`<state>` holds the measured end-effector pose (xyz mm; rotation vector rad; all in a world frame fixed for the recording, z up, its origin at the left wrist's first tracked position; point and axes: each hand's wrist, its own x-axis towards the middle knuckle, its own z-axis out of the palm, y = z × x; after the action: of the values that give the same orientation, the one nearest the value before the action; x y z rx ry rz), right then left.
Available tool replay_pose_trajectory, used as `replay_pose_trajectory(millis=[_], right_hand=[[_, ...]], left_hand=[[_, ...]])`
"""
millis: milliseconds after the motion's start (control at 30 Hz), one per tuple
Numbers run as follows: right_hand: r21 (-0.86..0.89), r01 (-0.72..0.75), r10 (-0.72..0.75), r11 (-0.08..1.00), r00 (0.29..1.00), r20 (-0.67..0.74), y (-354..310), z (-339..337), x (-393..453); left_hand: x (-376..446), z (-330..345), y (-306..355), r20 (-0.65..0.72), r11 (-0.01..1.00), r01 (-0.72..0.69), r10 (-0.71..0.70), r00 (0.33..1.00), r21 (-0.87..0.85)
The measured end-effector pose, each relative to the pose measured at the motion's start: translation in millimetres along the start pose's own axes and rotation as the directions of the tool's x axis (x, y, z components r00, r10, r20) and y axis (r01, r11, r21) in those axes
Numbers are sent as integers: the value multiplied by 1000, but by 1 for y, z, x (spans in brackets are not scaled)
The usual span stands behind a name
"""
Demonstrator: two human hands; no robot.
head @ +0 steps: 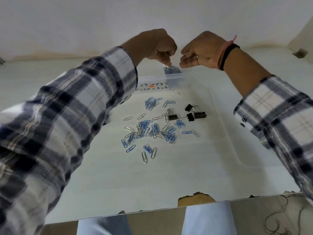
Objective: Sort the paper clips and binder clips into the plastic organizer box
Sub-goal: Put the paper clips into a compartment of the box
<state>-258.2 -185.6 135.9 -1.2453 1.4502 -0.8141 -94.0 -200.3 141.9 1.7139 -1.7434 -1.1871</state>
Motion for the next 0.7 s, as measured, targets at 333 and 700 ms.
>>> replay_pose_trajectory(millis=[333, 700], right_hand=[[-712, 124, -11, 691, 987, 161, 63, 32, -45], [-786, 459, -104, 413, 882, 460, 73, 77, -76]], left_hand=[[-89, 22, -45, 281, 943, -94, 0, 960, 318], [-137, 29, -102, 173, 841, -206, 136, 975, 501]])
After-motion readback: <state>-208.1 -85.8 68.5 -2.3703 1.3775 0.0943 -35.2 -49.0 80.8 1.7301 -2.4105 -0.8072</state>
